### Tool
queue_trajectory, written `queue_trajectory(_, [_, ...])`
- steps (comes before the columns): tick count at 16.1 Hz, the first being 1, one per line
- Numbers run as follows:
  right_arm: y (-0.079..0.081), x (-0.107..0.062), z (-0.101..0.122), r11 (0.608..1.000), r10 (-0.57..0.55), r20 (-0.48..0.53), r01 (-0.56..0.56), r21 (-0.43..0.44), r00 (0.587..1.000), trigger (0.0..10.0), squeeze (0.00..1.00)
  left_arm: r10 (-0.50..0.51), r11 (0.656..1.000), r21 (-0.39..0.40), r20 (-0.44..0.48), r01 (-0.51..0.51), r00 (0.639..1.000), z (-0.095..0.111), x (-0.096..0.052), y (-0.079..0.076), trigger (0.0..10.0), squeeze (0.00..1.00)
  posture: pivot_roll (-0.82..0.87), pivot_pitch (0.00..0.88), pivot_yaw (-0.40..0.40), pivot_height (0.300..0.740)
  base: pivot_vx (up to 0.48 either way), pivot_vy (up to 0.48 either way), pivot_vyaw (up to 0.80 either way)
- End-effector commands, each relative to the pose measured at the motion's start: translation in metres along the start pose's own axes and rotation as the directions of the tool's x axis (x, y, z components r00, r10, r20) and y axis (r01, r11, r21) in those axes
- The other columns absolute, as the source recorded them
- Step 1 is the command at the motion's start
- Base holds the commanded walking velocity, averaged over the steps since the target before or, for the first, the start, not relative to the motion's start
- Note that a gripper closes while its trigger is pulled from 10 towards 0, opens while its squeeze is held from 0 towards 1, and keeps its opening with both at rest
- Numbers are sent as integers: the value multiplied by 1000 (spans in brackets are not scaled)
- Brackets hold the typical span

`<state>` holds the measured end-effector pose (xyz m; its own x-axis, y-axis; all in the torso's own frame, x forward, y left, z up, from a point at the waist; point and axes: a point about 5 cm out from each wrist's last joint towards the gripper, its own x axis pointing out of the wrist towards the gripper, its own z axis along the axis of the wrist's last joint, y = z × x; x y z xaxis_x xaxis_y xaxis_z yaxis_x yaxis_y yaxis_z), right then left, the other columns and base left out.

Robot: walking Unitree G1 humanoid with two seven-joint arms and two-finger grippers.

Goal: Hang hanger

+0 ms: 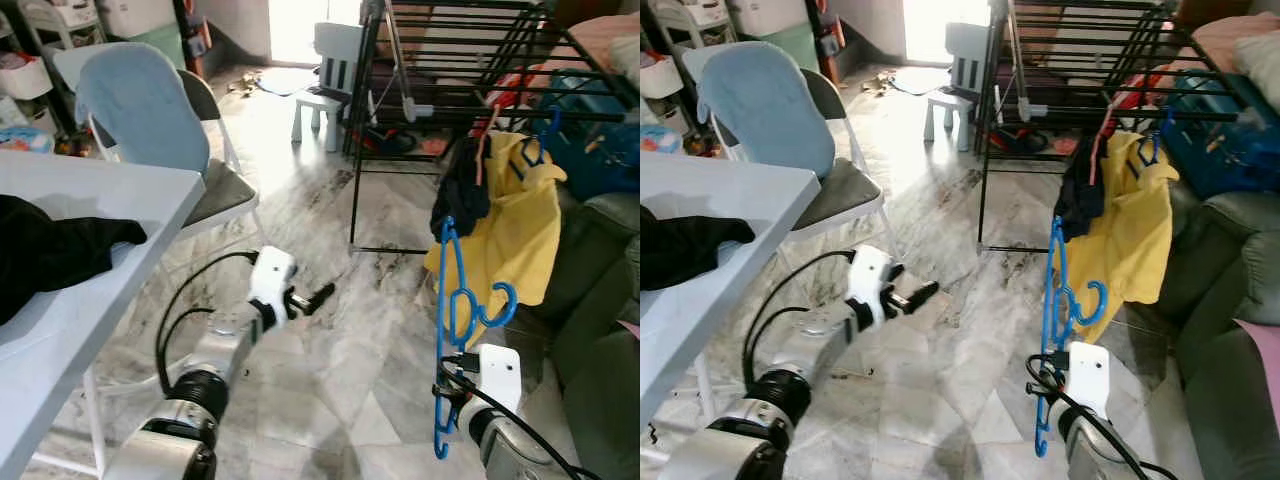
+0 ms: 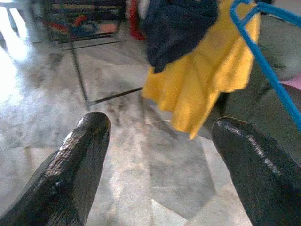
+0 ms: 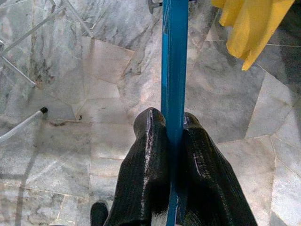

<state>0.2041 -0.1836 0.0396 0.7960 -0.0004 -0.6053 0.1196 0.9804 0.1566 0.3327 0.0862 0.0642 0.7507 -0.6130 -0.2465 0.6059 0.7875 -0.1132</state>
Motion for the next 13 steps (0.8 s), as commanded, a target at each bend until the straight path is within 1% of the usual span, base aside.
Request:
queue_trajectory(1, [-1, -2, 5, 1000, -2, 14, 3, -6, 1000, 10000, 0, -12, 1000, 13, 11, 11, 1000, 3, 1, -1, 10000, 0, -51, 0, -16, 740, 0, 0, 0])
queue_trajectory(2, [-2, -2, 5, 1000, -2, 14, 2, -7, 1000, 10000, 0, -11, 1000, 15, 10, 11, 1000, 3, 1, -1, 10000, 0, -51, 0, -17, 740, 0, 0, 0])
queue_trajectory(4, [-1, -2, 6, 1000, 4, 13, -4, -16, 1000, 10000, 0, -18, 1000, 6, 15, 18, 1000, 3, 2, -3, 10000, 0, -53, 0, -21, 740, 272, 0, 0])
queue_trajectory(13, [2, -1, 4, 999, 32, 0, -32, -30, 999, 10000, 0, -25, 1000, 0, 17, 25, 1000, 2, 3, -5, 10000, 0, -55, 0, -21, 740, 407, 0, 0])
